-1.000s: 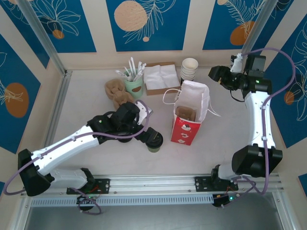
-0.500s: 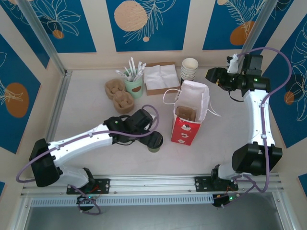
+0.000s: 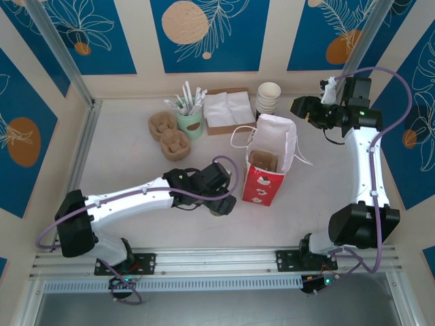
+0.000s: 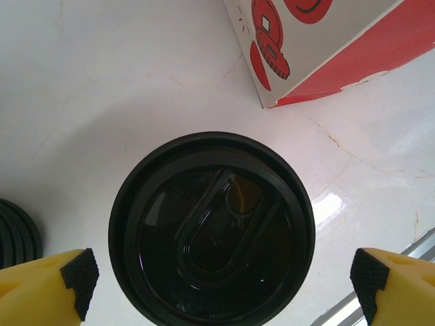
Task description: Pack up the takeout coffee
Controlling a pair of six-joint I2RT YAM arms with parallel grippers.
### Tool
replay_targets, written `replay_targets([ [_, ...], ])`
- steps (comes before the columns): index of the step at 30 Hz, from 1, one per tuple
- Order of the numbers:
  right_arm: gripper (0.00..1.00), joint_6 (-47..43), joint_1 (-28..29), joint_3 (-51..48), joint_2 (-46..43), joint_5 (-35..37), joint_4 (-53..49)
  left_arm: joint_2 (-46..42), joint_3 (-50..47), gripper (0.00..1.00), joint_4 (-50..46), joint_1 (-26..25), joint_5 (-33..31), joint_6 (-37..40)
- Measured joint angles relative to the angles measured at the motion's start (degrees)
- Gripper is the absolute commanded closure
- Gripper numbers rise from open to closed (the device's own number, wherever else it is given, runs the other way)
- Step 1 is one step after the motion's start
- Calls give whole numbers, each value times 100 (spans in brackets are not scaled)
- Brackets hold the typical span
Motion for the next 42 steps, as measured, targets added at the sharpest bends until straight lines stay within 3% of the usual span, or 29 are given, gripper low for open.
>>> replay_targets([
  [26, 41, -146, 94, 2, 0, 354, -337, 745, 710, 18, -796, -273, -599, -492],
  [42, 41, -146, 94, 2, 0, 330, -330, 841, 726, 22, -748, -313, -529, -767],
])
